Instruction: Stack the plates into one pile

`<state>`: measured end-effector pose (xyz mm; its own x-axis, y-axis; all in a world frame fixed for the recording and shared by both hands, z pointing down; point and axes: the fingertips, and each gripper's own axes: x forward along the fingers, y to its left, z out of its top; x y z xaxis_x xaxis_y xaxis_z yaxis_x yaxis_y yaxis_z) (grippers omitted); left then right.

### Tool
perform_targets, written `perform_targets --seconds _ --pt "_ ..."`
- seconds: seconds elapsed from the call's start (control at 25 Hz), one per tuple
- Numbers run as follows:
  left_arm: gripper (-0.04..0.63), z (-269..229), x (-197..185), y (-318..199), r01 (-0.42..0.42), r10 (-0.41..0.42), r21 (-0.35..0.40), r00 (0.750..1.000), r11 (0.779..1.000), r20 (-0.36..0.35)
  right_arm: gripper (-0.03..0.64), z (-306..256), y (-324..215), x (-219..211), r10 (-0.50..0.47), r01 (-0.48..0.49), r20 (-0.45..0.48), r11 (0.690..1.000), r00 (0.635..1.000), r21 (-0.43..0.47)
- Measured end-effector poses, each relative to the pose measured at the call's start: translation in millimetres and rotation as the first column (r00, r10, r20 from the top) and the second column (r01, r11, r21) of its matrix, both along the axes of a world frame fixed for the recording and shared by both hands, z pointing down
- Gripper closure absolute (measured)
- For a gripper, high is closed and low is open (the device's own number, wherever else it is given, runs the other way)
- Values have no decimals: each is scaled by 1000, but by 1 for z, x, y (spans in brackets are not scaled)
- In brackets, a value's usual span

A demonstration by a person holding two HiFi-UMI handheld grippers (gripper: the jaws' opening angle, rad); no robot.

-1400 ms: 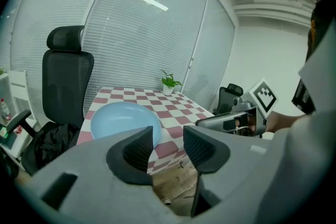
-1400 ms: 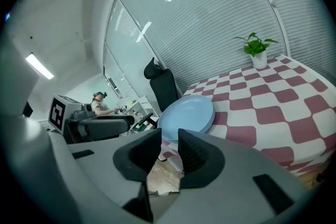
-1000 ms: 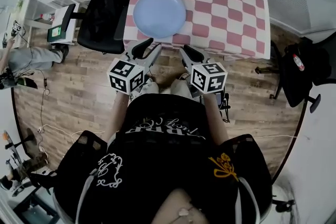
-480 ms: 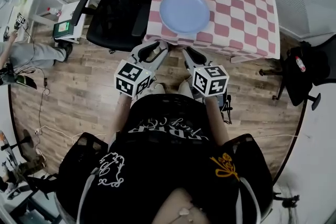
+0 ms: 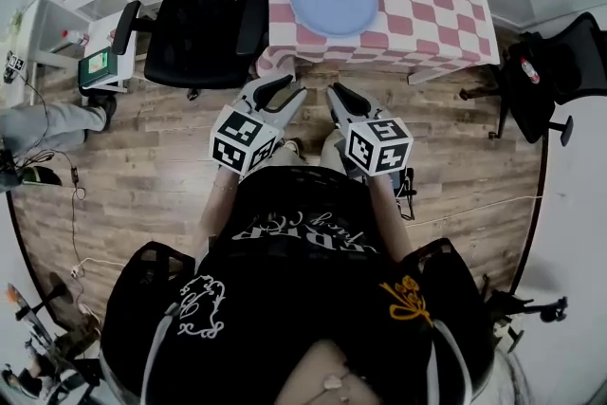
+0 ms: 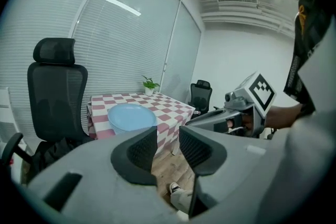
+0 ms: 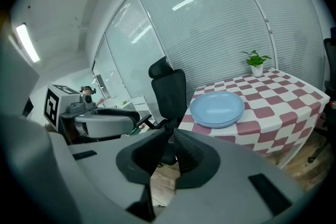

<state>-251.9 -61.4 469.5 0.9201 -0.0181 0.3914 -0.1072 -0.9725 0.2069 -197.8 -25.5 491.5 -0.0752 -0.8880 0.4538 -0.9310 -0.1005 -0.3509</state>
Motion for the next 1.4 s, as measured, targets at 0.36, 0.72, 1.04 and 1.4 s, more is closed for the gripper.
perform_targets --seconds 0.36,0.72,1.04,1.4 --pt "454 -3 -14 12 -27 27 -6 999 1000 -29 572 -2 11 -22 -6 5 -24 1000 1000 -21" --pt "453 -16 -3 26 15 -15 -2 999 1000 -37 577 -12 26 -10 -45 44 -32 999 998 -26" --pt "453 -18 8 60 14 -14 -2 999 1000 -31 578 -13 49 -5 -74 73 -27 997 997 -25" --pt "453 -15 14 72 23 -23 -3 1000 1000 -21 578 -10 62 0 -85 85 -23 996 996 -29"
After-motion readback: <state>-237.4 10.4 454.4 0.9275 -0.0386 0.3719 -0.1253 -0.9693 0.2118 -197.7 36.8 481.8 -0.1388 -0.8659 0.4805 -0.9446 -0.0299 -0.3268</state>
